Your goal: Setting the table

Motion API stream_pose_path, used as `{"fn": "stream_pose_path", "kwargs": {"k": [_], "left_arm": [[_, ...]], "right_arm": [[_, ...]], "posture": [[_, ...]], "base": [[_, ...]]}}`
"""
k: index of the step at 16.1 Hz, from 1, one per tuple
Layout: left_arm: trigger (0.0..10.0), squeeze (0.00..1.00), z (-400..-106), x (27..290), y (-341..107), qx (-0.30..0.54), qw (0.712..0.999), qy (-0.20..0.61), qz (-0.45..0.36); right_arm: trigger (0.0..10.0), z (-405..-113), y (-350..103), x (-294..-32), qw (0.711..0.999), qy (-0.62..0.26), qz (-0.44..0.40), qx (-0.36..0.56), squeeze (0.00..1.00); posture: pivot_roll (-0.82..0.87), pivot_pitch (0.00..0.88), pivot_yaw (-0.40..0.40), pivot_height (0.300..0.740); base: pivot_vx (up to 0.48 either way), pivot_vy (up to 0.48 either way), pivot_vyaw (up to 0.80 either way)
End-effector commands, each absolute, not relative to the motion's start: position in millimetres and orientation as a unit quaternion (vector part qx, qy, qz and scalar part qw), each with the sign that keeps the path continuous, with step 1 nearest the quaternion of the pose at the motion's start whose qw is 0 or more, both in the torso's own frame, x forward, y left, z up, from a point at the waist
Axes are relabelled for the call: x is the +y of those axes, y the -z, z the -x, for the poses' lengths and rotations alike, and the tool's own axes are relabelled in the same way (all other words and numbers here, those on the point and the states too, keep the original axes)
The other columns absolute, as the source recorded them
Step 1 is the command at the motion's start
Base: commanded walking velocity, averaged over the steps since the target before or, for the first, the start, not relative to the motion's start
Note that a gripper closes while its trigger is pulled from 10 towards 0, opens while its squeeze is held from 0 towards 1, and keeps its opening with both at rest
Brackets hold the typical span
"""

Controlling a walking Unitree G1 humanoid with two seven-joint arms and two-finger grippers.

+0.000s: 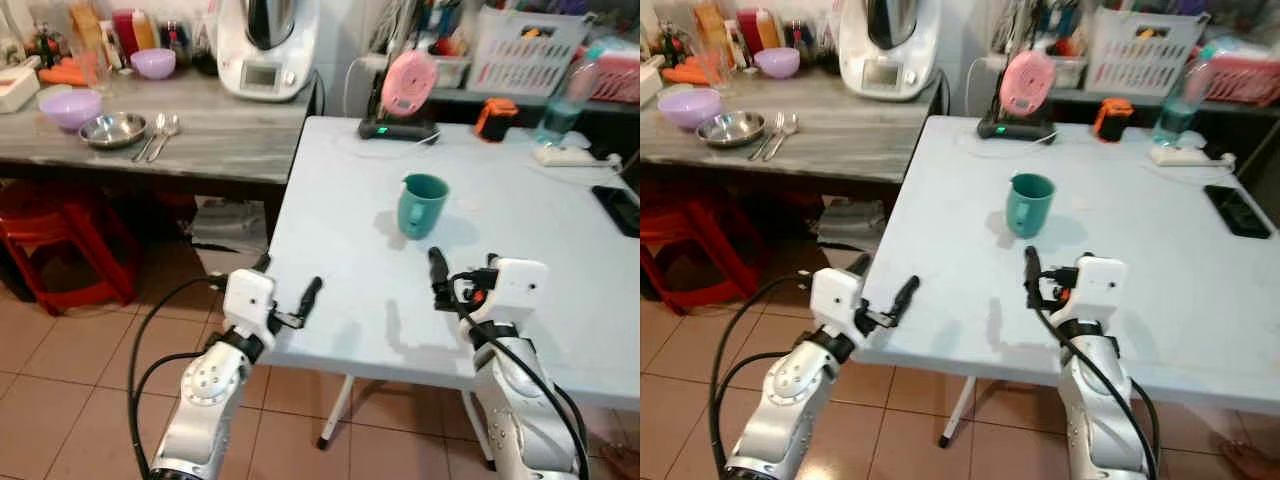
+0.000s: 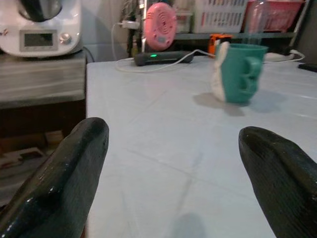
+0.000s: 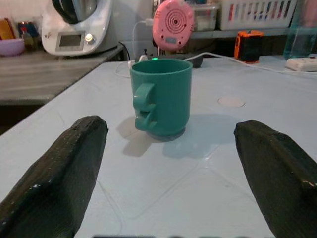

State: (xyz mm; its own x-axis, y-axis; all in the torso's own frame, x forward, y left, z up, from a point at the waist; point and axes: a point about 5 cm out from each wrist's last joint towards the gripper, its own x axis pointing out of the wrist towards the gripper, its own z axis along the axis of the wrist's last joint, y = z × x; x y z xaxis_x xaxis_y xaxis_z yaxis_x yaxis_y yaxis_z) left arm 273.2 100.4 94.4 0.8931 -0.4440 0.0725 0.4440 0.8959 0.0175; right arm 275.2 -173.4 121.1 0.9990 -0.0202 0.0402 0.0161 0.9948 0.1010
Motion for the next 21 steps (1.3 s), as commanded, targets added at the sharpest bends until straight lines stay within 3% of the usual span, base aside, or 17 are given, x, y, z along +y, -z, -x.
{"fn": "stream_pose_path", "kwargs": {"k": [1, 17, 21], "left_arm": [[10.0, 0.00, -271.6, 97.9, -94.1, -0.035, 0.971, 0.235, -0.006], [10.0, 0.00, -262.5, 95.3, -87.2, -0.023, 0.969, 0.245, 0.008], [10.0, 0.00, -262.2, 96.9, -85.5, -0.020, 0.969, 0.244, 0.016]], "right_arm": [[10.0, -274.9, -120.7, -176.7, 0.999, 0.015, -0.047, -0.019, 0.00], [10.0, -278.9, -115.4, -170.0, 0.999, 0.012, -0.037, -0.007, 0.00], [10.0, -279.5, -114.1, -169.7, 0.999, 0.009, -0.032, -0.004, 0.00]], "posture": [[-0.07, 0.000, -0.023, 0.740], [-0.07, 0.000, -0.037, 0.740], [-0.07, 0.000, -0.041, 0.740]], "base": [[0.000, 0.000, 0.00], [0.342, 0.000, -0.03], [0.000, 0.000, 0.00]]}}
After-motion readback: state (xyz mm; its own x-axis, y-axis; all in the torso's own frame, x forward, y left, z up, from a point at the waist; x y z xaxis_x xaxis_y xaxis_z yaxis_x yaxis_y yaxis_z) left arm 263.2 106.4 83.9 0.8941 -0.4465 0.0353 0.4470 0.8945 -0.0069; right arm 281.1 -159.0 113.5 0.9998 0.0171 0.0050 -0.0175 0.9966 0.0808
